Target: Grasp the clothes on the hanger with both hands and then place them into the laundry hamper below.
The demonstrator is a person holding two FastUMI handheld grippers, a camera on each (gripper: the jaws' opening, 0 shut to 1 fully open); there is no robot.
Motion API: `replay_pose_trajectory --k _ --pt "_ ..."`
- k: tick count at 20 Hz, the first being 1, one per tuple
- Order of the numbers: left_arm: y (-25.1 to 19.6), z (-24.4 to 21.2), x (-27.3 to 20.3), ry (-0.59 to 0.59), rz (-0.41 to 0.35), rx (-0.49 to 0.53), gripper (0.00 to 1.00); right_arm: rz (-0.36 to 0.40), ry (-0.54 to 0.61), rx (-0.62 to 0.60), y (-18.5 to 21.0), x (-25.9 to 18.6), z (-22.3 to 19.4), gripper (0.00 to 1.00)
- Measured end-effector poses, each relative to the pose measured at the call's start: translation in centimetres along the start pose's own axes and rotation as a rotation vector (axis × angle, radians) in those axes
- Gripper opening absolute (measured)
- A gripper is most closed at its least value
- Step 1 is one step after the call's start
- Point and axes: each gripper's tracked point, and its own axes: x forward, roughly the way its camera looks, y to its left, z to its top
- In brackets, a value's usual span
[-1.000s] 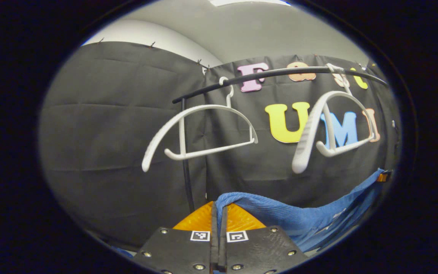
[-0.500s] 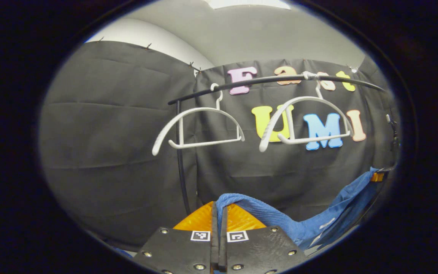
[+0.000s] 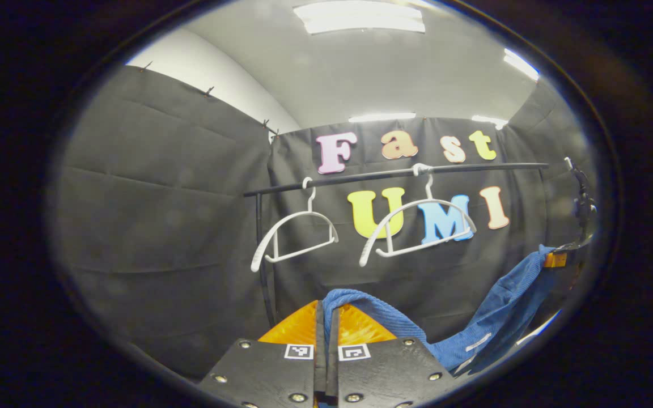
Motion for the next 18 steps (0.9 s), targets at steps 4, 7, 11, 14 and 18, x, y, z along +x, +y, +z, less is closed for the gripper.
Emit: replay_pose_trajectory --k 4,7,11,14,18 --pt "-1.7 0.9 -3.7 -0.039 -0.092 -0.038 0.0 -0.004 -0.041 -0.001 2.6 -5.2 0.6 0.05" --pt "-3.1 0.9 -6.4 -0.042 -0.164 -0.072 0.0 0.003 -0.046 -0.014 4.8 -9.0 0.2 0.05" --pt "-5.4 1.4 -8.8 -0.044 -0.237 -0.092 0.0 0.033 -0.033 -0.007 7.4 -11.5 -0.1 0.05" --pt "-7.7 1.4 -9.2 -0.034 -0.287 -0.098 0.0 0.071 -0.033 -0.02 9.2 -12.0 -0.7 0.05" --pt "-10.2 0.4 -9.0 -0.027 -0.327 -0.11 0.0 0.114 0.0 -0.02 10.9 -11.6 -2.9 0.05"
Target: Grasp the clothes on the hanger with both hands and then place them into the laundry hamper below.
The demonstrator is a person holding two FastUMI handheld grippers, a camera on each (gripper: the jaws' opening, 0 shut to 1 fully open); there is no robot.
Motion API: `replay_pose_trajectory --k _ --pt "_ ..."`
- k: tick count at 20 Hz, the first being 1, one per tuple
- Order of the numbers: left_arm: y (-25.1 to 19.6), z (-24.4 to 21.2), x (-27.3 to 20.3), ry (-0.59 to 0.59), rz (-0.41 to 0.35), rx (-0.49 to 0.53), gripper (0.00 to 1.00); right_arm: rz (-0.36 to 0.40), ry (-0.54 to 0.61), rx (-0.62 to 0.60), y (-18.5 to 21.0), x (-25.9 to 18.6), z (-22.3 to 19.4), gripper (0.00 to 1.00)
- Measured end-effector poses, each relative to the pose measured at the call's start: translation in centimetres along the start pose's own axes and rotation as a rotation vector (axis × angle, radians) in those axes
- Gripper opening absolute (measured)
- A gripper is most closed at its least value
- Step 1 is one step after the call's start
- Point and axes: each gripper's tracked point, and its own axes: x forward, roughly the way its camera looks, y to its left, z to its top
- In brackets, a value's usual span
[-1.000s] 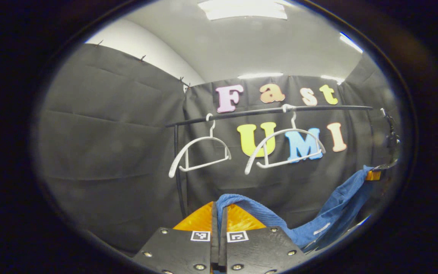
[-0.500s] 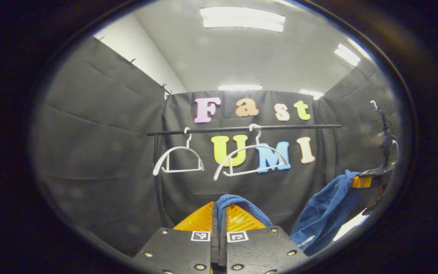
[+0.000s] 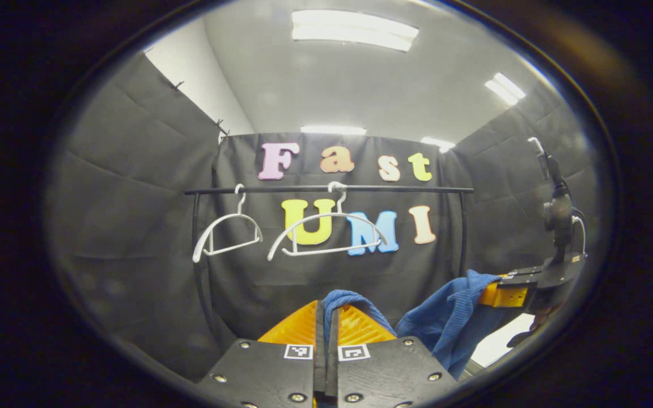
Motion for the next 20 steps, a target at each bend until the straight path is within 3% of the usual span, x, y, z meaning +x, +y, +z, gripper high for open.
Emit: replay_pose_trajectory --k 9,20 --pt "-3.1 -6.3 2.4 0.075 -0.042 -0.054 0.01 0.068 0.082 0.022 2.4 1.6 -6.2 0.05" --pt "-4.3 -20.4 3.3 0.286 -0.043 -0.091 0.01 0.066 0.238 0.04 0.9 4.4 -18.8 0.05"
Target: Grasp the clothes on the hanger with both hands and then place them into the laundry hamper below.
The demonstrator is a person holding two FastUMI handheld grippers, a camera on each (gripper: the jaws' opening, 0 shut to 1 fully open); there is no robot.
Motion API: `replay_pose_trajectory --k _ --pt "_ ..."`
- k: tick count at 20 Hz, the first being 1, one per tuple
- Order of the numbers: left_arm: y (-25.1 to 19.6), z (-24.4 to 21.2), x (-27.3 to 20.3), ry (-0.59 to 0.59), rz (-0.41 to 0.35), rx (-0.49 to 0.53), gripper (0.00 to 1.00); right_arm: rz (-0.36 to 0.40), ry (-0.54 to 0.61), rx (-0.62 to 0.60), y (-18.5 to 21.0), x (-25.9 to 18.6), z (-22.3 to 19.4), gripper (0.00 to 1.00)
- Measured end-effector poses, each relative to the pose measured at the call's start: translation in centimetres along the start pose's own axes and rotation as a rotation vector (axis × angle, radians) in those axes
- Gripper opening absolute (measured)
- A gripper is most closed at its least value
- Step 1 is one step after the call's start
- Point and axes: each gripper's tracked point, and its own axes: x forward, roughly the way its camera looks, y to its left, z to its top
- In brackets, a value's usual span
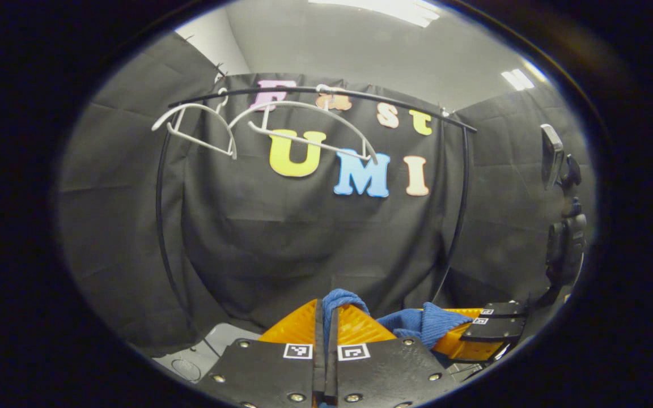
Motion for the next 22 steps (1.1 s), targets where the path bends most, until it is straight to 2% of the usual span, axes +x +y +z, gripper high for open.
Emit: replay_pose_trajectory --k 6,10,16,22 --pt "1.9 -6.1 2.7 0.114 0.04 0.003 0.01 -0.042 0.107 0.005 -1.8 2.0 -6.1 0.05" --pt "2.6 -10.7 3.5 0.202 0.039 0.034 0.01 -0.065 0.189 -0.006 -2.5 3.1 -10.0 0.05" --pt "3.5 -19.1 1.9 0.373 0.059 0.071 0.01 -0.122 0.312 -0.03 -4.1 4.4 -15.3 0.07" --pt "4.8 -26.9 1.3 0.543 0.068 0.087 0.01 -0.178 0.465 -0.032 -5.1 3.7 -21.3 0.09"
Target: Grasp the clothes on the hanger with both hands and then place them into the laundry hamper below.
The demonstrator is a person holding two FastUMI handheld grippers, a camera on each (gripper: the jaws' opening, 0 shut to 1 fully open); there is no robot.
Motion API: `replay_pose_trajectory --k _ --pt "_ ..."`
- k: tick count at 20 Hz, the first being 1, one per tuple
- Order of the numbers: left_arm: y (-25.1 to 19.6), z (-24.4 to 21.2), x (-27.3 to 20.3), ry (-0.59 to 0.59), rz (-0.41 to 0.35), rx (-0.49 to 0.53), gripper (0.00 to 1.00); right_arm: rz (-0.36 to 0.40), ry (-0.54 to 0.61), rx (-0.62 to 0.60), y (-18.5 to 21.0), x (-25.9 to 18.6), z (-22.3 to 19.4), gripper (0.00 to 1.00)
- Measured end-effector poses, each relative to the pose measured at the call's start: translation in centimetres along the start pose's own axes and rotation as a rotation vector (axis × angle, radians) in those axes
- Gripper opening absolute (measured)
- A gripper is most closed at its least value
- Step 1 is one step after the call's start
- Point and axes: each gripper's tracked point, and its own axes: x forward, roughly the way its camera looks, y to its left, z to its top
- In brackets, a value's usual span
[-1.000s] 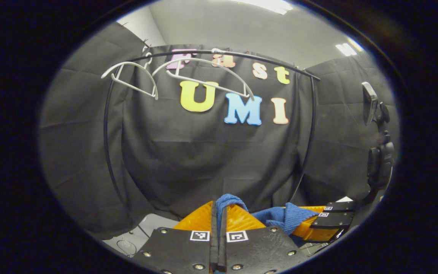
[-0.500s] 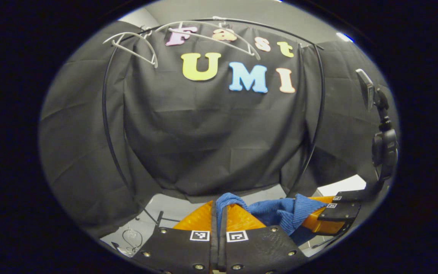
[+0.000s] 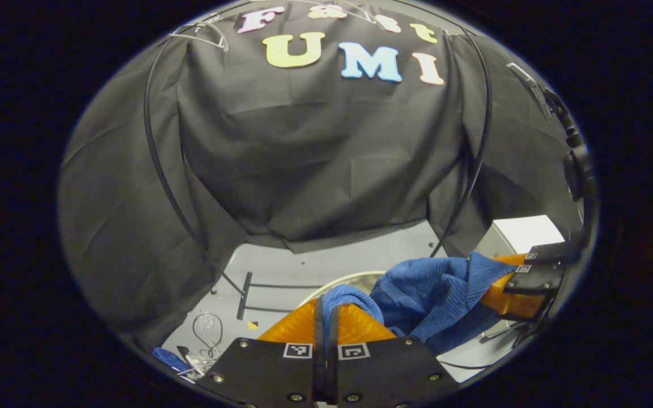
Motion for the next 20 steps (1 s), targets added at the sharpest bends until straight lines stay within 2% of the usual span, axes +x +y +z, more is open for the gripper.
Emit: replay_pose_trajectory --k 4,7,9,10,13,15,16,20 --pt "0.7 -4.8 0.8 0.119 0.008 -0.002 0.01 -0.032 0.081 -0.018 -0.5 1.1 -2.6 0.13" --pt "1.0 -5.9 0.8 0.157 0.017 -0.002 0.02 -0.045 0.126 -0.024 -0.3 1.2 -4.3 0.16" --pt "0.7 -6.4 0.6 0.175 -0.001 -0.022 0.07 -0.042 0.137 -0.027 0.1 1.1 -4.5 0.28" --pt "0.9 -6.3 0.2 0.17 0.007 -0.024 0.13 -0.038 0.14 -0.026 0.1 1.1 -4.8 0.37" --pt "1.5 -4.7 0.5 0.106 0.016 -0.003 0.59 -0.038 0.146 -0.026 0.1 1.1 -5.4 0.67" --pt "2.0 -4.4 0.0 0.097 0.027 0.006 0.79 -0.045 0.138 -0.007 0.2 0.8 -5.5 0.95" --pt "2.3 -4.2 -0.1 0.092 0.032 0.006 0.89 -0.048 0.132 0.001 0.3 0.7 -5.4 0.97" --pt "2.7 -3.3 -0.4 0.072 0.048 -0.01 0.89 -0.058 0.102 0.004 0.3 -0.1 -4.4 0.97"
